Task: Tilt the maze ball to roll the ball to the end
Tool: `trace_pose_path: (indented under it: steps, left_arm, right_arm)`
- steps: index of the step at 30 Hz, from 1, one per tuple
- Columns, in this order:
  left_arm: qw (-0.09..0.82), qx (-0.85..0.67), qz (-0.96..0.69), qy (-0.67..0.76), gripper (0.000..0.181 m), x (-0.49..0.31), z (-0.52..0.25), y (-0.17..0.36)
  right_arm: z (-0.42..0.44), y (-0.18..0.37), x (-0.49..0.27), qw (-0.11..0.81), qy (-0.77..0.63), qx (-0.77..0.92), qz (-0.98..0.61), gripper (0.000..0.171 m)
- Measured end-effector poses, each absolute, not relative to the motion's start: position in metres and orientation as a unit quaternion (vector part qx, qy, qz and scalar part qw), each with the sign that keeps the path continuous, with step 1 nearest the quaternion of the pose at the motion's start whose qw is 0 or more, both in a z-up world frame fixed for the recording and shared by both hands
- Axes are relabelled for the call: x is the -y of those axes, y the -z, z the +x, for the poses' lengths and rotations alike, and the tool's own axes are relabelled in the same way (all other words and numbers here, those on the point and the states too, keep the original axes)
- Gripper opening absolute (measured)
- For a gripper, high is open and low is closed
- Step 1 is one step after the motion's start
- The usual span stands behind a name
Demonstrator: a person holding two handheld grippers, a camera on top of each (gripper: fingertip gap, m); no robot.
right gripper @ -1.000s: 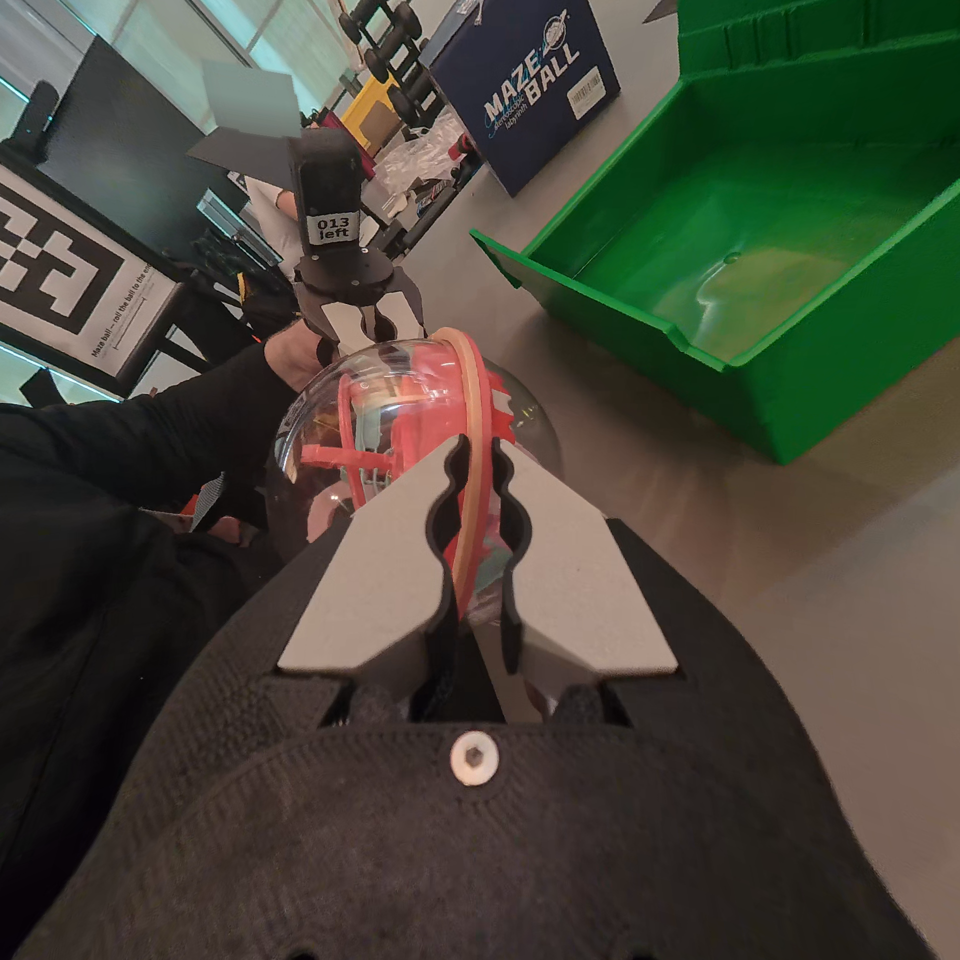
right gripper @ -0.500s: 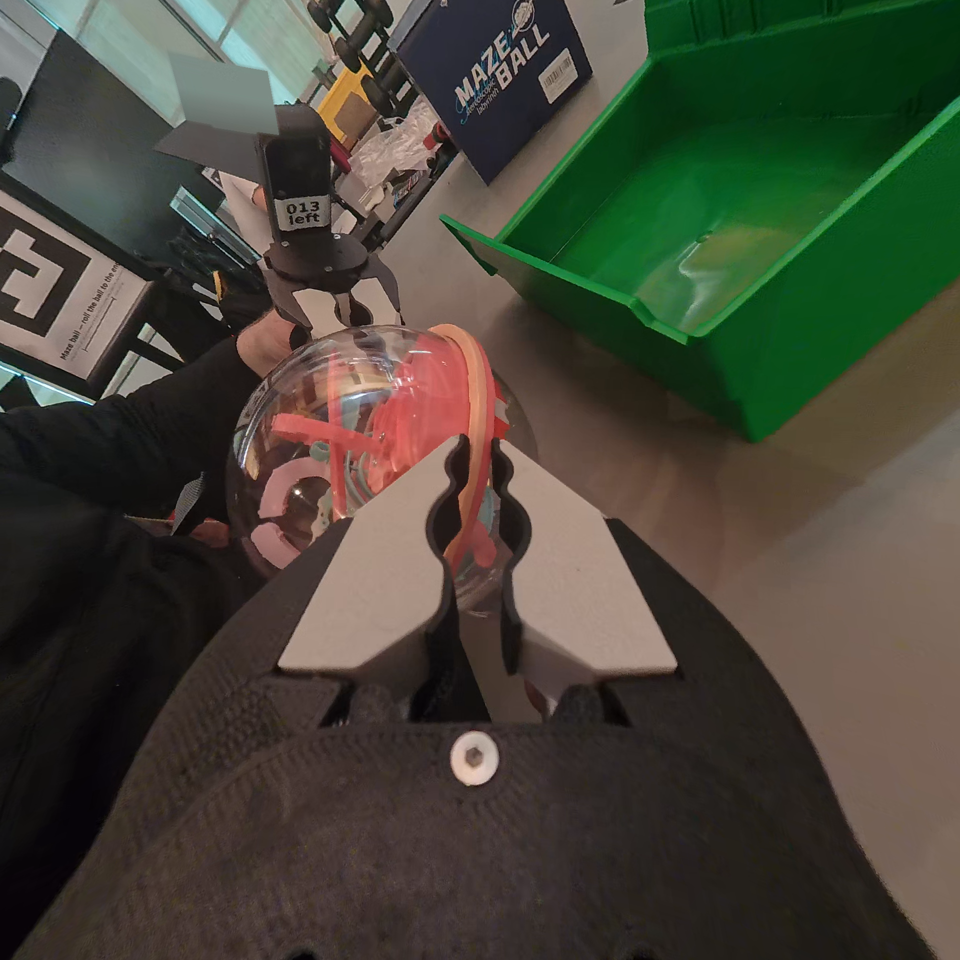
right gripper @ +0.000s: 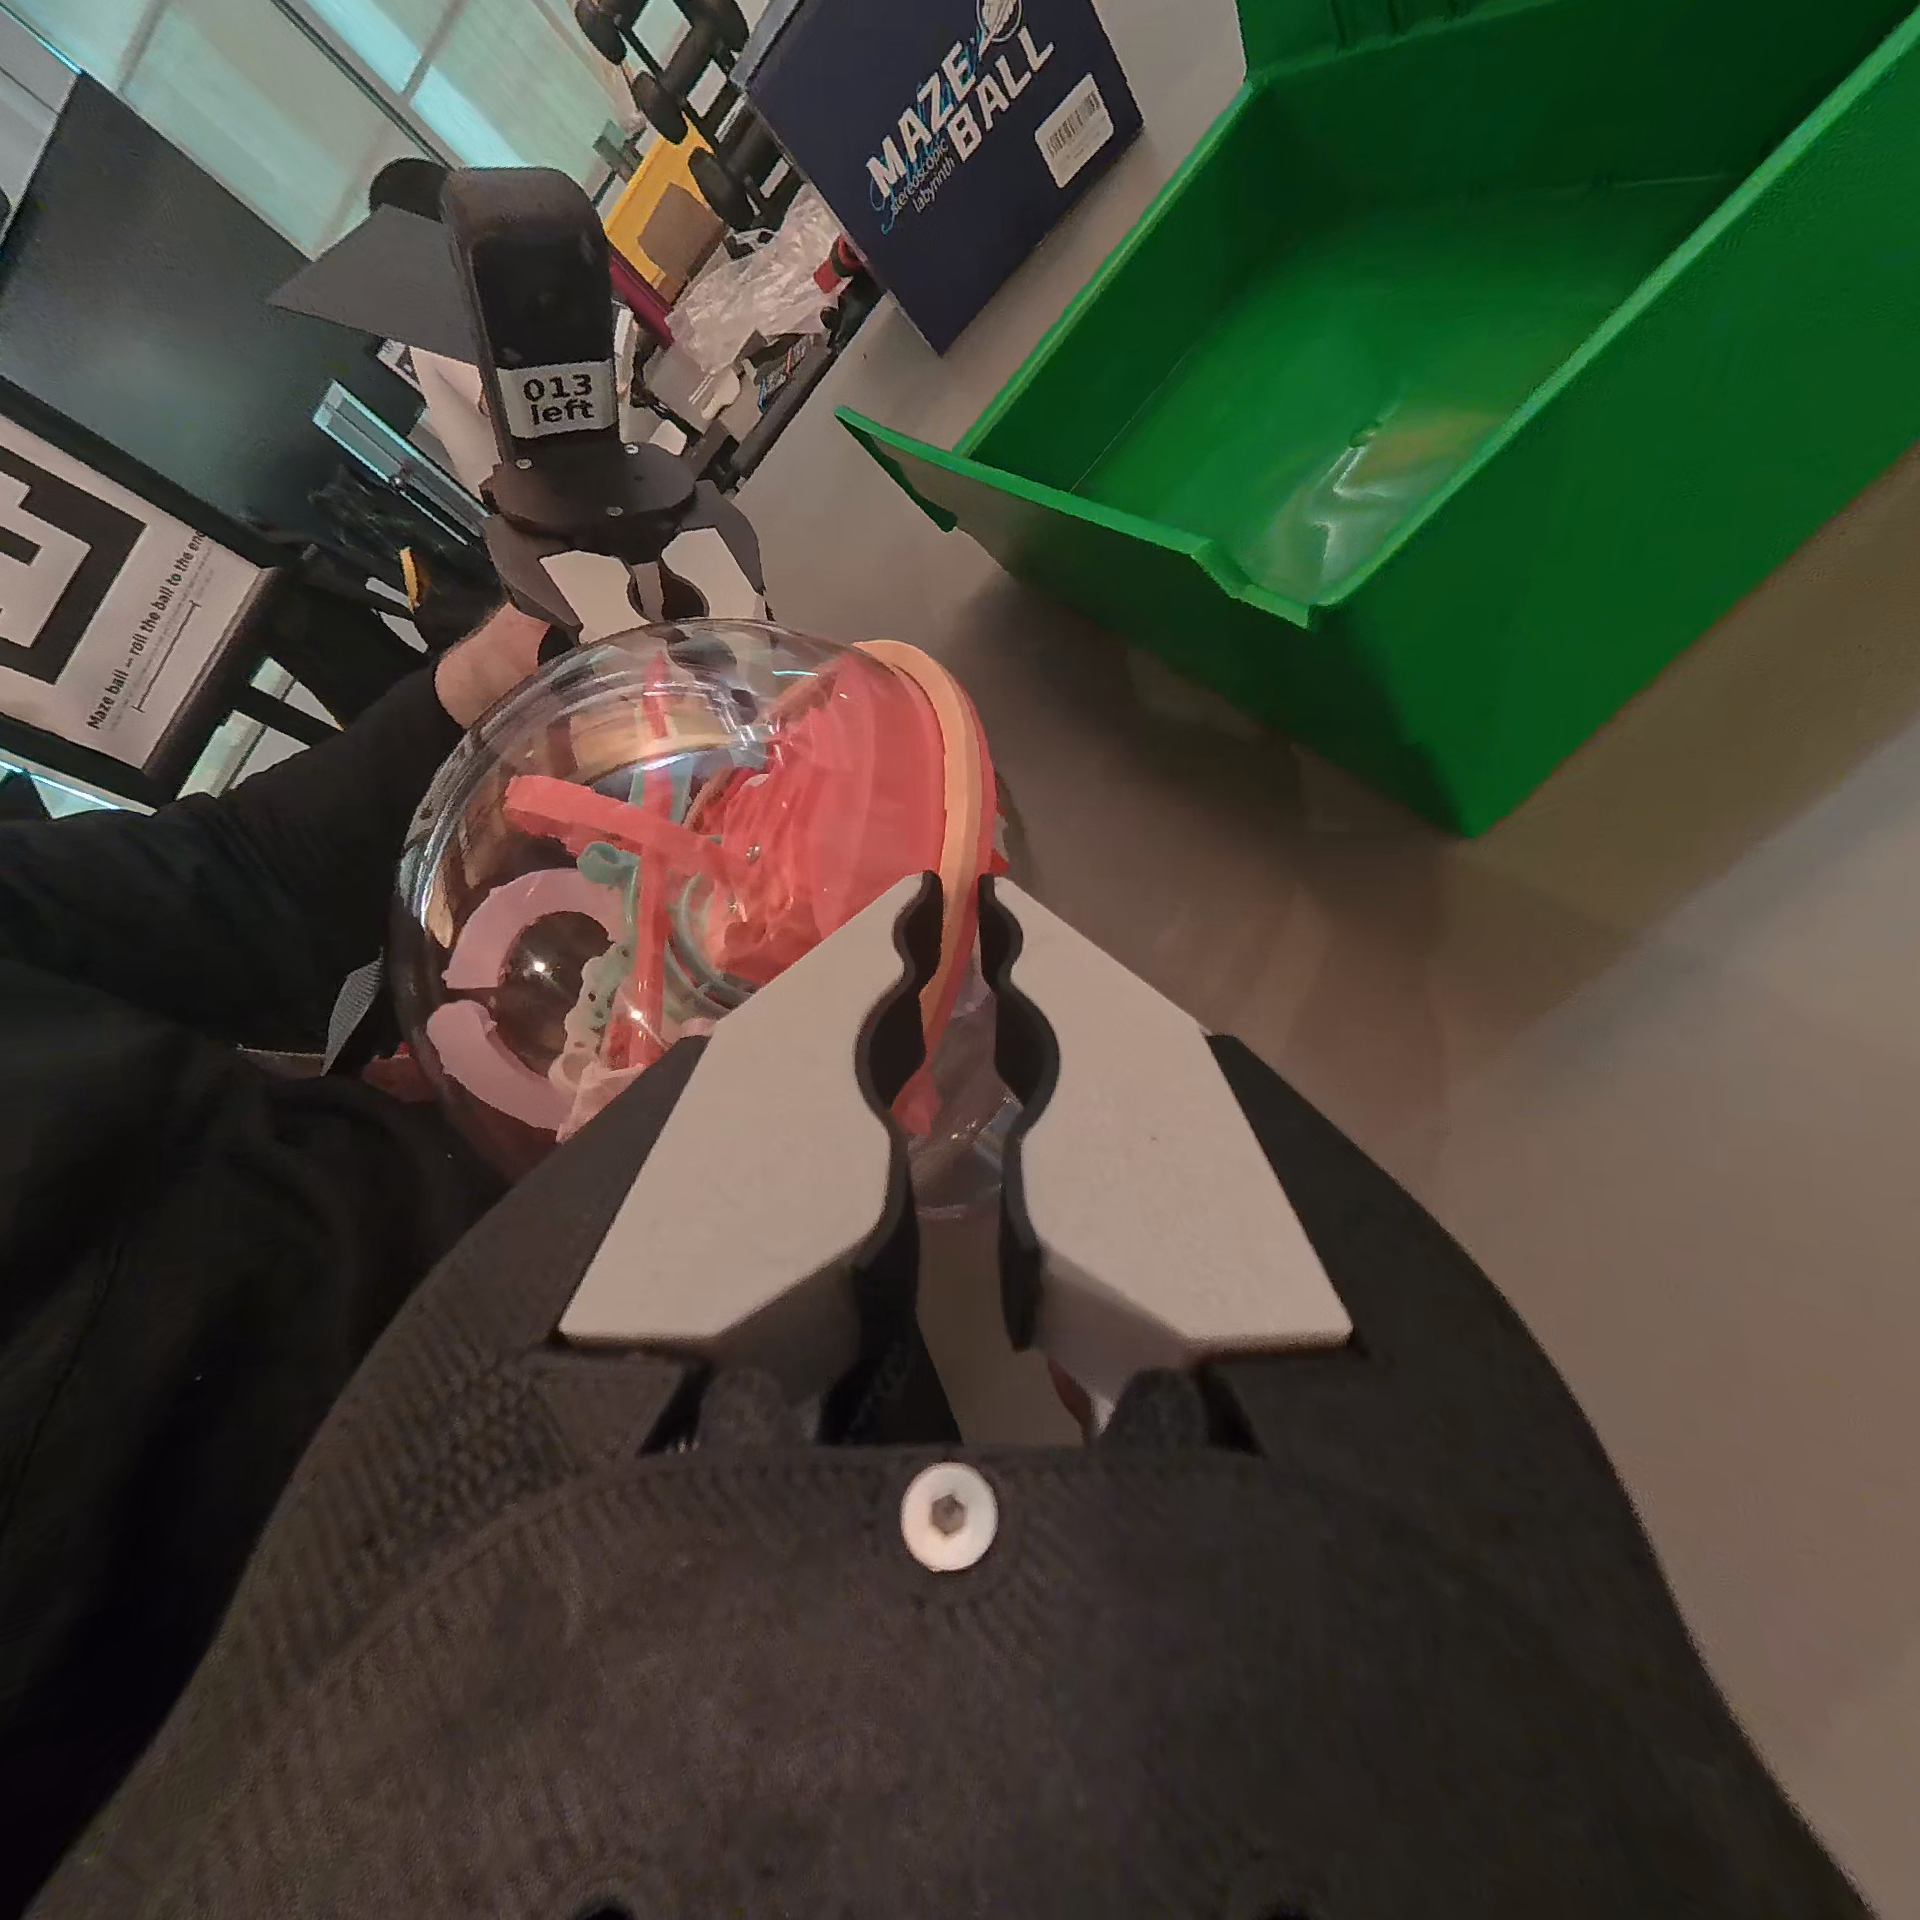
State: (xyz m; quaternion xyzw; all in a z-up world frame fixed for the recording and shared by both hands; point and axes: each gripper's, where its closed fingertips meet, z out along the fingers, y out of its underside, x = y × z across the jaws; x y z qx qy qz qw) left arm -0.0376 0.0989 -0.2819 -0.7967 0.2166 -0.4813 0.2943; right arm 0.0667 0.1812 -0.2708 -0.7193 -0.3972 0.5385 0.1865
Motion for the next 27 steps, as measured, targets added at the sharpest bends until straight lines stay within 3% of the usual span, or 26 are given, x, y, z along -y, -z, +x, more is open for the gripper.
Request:
trace_pose_path:
  steps: [11,20,22,25,27]
  left_arm:
    - [0.302,-0.214,-0.796,0.479,0.011,-0.099,-0.038,0.281]
    - [0.321,-0.185,-0.800,0.473,0.027,-0.098,-0.048,0.272]
    - [0.330,-0.163,-0.801,0.473,0.035,-0.095,-0.053,0.267]
    - [0.335,-0.142,-0.803,0.472,0.046,-0.081,-0.053,0.261]
    - [0.330,-0.135,-0.810,0.466,0.052,-0.068,-0.047,0.265]
  right_arm:
    - [0.068,0.273,-0.183,0.191,-0.540,0.394,-0.719,0.012]
    - [0.071,0.268,-0.183,0.201,-0.540,0.400,-0.713,0.024]
    - [0.073,0.263,-0.182,0.207,-0.545,0.409,-0.702,0.034]
    - [0.076,0.250,-0.171,0.226,-0.551,0.455,-0.662,0.072]
    - [0.075,0.241,-0.157,0.234,-0.553,0.495,-0.628,0.086]
